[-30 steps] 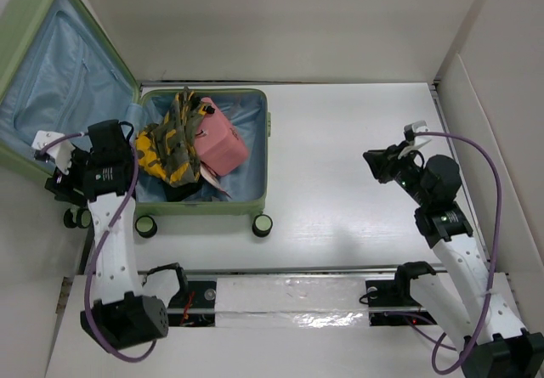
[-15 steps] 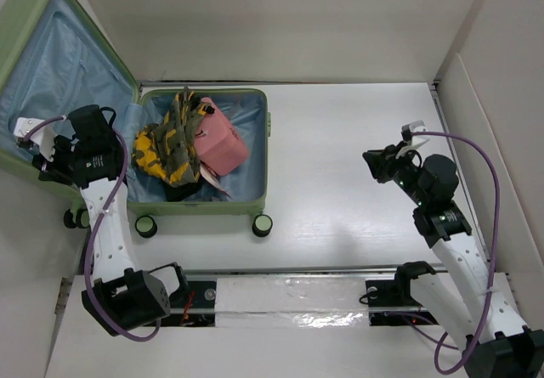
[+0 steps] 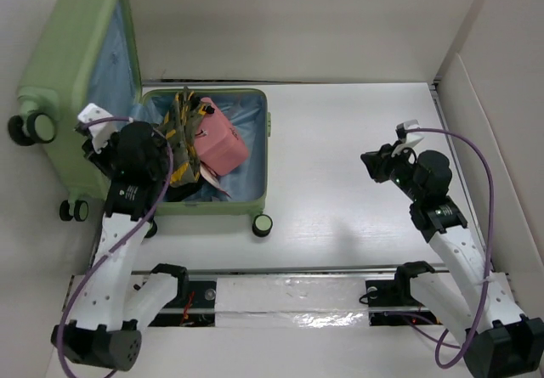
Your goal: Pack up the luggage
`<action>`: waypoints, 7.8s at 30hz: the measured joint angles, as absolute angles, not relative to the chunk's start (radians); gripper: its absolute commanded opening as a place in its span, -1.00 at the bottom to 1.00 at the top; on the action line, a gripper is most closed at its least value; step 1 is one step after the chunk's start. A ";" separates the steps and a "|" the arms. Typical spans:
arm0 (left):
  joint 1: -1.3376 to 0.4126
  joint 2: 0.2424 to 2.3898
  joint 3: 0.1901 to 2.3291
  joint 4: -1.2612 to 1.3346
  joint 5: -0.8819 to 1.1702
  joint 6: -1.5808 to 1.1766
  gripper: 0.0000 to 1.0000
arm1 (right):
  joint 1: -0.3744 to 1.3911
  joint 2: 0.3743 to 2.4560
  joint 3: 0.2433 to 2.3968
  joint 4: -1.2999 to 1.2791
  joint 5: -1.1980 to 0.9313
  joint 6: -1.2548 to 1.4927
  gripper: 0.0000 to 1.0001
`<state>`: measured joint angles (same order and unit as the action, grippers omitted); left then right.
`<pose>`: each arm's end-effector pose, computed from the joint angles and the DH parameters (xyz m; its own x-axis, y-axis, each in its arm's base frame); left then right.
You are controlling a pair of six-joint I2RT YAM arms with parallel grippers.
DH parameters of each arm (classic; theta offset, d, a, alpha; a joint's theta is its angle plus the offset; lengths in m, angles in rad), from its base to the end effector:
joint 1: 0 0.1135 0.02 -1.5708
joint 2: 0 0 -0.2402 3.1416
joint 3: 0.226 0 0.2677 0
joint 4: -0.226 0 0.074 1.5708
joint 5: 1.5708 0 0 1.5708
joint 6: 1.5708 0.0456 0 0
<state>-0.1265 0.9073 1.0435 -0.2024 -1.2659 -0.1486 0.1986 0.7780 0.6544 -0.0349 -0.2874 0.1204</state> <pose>0.2137 0.0167 0.3918 0.0693 -0.0536 -0.9962 -0.9060 0.4145 -0.0853 0.2244 0.0583 0.2909 -0.2093 0.0754 -0.9749 -0.4417 0.8822 0.1630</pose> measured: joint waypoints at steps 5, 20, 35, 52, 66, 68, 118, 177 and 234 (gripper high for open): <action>-0.281 0.824 1.038 -0.227 -1.091 0.020 -1.00 | 0.199 0.791 0.654 -0.037 -0.283 0.122 -0.49; -0.308 0.599 0.934 -0.361 0.171 -0.021 0.31 | 0.199 0.820 0.654 -0.033 -0.257 0.128 -0.45; -0.295 0.934 1.314 -0.260 0.097 -0.289 -0.82 | 0.219 0.856 0.654 -0.014 -0.243 0.129 -1.00; 0.309 1.608 1.598 -0.320 -0.212 -0.395 -0.72 | 0.433 0.949 0.677 -0.016 -0.086 0.083 -1.00; 0.408 1.847 1.631 -0.362 -0.162 -0.376 -0.91 | 0.440 0.927 0.678 -0.015 -0.047 0.082 -0.98; 0.399 1.872 1.626 -0.354 -0.149 -0.375 -0.98 | 0.440 0.927 0.678 -0.015 -0.041 0.083 -0.98; -0.003 0.623 0.172 0.204 0.054 -0.602 -1.00 | 0.407 2.184 2.041 -0.363 -0.179 -0.123 -0.51; 0.252 2.054 1.694 0.115 0.416 -0.773 -0.77 | 0.165 0.959 0.538 0.142 -0.049 0.234 -0.95; -0.695 0.727 0.123 0.173 -0.156 -0.852 -0.96 | 0.234 2.238 1.957 -0.220 -0.265 -0.025 0.59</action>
